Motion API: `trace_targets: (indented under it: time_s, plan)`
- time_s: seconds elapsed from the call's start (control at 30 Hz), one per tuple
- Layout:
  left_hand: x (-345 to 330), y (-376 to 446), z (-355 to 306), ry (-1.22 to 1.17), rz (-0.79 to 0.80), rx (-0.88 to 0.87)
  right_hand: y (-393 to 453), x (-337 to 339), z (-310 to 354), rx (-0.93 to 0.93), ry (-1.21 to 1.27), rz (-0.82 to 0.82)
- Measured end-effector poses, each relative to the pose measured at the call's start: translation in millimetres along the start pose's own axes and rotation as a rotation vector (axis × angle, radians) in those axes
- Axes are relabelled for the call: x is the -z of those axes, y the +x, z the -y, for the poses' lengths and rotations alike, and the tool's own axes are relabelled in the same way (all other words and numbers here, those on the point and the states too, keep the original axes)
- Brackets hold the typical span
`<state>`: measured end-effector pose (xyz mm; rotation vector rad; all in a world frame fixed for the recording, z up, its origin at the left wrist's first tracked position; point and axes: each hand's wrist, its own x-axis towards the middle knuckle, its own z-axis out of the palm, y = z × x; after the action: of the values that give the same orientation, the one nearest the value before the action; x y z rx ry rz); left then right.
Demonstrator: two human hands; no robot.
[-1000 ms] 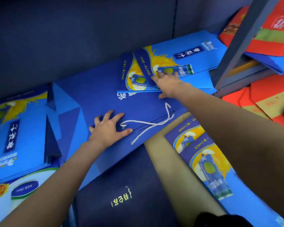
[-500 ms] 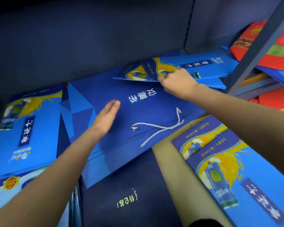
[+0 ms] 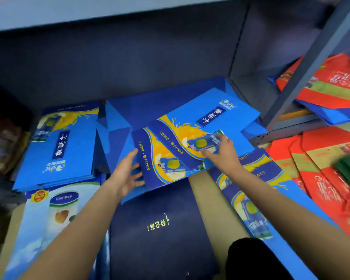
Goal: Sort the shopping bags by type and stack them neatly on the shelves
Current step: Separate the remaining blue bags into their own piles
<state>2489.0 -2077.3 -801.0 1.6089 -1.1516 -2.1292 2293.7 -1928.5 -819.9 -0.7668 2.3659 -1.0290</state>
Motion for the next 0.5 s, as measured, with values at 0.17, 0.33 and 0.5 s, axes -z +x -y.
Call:
trace_targets:
  time_s: [0.17,0.33,0.5]
  plan:
    - [-9,-11,10,0.183,0.090,0.033,-2,-28,9,-0.438,0.301,-0.232]
    - [12,-15,17,0.248,0.165,0.070,10,-23,16,-0.667,0.436,-0.305]
    - [21,-16,18,0.173,0.179,0.068,15,-19,33,-0.531,0.451,-0.344]
